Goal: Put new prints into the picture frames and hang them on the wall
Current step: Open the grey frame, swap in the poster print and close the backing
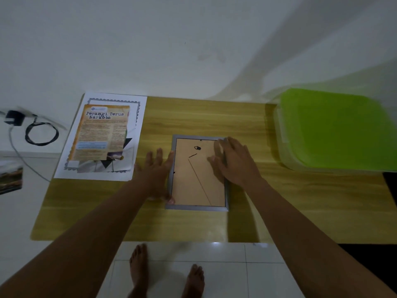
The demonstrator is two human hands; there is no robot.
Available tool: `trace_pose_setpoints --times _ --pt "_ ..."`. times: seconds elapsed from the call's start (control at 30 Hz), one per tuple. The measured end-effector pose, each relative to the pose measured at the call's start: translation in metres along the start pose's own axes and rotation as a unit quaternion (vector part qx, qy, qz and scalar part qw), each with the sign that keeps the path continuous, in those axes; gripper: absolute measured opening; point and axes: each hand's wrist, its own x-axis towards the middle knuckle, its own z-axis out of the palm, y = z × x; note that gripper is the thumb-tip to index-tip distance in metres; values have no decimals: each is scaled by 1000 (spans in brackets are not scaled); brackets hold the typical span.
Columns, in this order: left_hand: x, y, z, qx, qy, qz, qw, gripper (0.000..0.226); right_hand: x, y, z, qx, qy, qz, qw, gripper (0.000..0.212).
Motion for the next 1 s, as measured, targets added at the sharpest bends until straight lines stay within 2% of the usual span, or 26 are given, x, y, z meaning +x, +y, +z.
trace_pose_setpoints --times 0.2,0.47,0.67,1.0 --pt "3 -7 5 -9 6 14 1000 151 57 -8 7 -35 -33 -22 999 43" --pt "3 -7 5 -13 3 14 1000 149 78 -13 14 -22 4 -55 998 29" --pt "2 -7 4 -12 3 13 1000 148 77 -14 18 -33 35 -81 996 22" --pt "-1 -5 2 -15 2 13 1000 147 79 -17 20 -30 62 -72 995 23"
